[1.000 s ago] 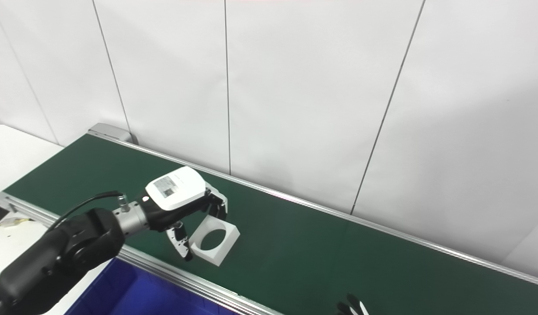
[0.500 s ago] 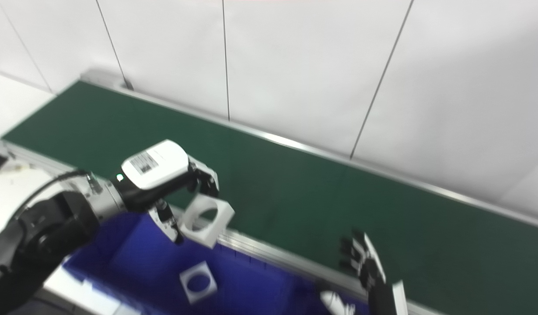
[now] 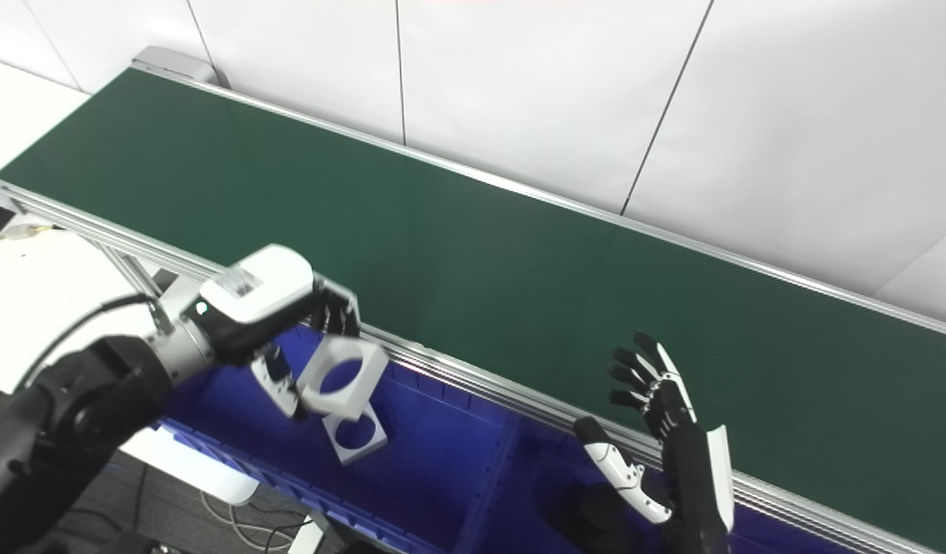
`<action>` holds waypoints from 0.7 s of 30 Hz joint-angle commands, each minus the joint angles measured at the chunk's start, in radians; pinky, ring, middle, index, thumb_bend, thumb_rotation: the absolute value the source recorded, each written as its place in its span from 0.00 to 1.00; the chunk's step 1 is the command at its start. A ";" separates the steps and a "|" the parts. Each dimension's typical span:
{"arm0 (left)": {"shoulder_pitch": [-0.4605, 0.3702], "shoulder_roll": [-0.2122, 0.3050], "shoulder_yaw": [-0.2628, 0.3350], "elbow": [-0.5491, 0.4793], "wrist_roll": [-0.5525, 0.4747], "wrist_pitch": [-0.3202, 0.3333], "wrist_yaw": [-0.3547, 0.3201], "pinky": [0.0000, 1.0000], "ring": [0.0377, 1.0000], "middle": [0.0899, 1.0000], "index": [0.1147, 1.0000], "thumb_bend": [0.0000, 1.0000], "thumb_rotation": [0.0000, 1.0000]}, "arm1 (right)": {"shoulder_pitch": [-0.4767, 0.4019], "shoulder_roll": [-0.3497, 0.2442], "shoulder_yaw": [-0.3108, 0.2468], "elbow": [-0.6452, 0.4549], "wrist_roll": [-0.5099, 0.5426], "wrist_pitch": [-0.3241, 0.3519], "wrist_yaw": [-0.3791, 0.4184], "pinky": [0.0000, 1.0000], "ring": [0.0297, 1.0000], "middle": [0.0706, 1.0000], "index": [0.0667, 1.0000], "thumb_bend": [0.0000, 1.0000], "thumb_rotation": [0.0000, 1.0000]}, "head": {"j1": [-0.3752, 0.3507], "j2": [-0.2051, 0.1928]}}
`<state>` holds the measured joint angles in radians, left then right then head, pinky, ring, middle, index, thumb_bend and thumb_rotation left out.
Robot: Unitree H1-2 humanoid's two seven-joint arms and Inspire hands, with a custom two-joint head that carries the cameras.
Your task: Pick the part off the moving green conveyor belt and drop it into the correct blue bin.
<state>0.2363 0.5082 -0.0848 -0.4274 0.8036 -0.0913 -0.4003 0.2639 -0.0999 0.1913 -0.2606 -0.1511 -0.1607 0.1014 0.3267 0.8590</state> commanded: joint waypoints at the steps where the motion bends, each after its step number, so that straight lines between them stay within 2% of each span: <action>1: -0.011 -0.001 0.000 0.025 0.008 -0.036 0.072 0.42 0.38 0.36 0.44 0.52 0.00 | -0.010 0.004 -0.005 -0.041 -0.003 0.002 -0.001 0.68 0.78 0.82 0.90 0.60 0.49 | -0.003 0.000; 4: -0.019 -0.014 -0.020 0.117 0.023 -0.047 0.105 0.41 0.38 0.35 0.44 0.52 0.00 | -0.010 0.004 -0.005 -0.036 -0.003 -0.004 -0.002 0.68 0.78 0.82 0.90 0.60 0.49 | -0.007 -0.001; 8: -0.035 -0.018 -0.042 0.240 0.023 -0.082 0.170 0.49 0.45 0.40 0.44 0.52 0.00 | -0.010 0.007 -0.004 -0.033 -0.010 -0.005 -0.004 0.67 0.78 0.82 0.90 0.60 0.50 | -0.018 -0.010; 12: -0.051 -0.018 -0.055 0.329 0.021 -0.088 0.212 0.52 0.46 0.40 0.45 0.52 0.00 | -0.009 0.011 -0.001 -0.029 -0.010 -0.003 -0.003 0.68 0.78 0.82 0.91 0.61 0.50 | -0.029 -0.013; 21: -0.080 -0.016 -0.093 0.439 0.047 -0.093 0.283 0.55 0.47 0.41 0.45 0.52 0.00 | -0.007 0.022 0.004 -0.014 -0.013 -0.021 -0.004 0.68 0.79 0.81 0.91 0.62 0.47 | -0.057 -0.026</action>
<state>0.1815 0.4760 -0.1799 0.0243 0.8429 -0.1685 -0.1666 0.2633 -0.0857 0.1934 -0.2571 -0.1716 -0.1597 0.1006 0.2700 0.8330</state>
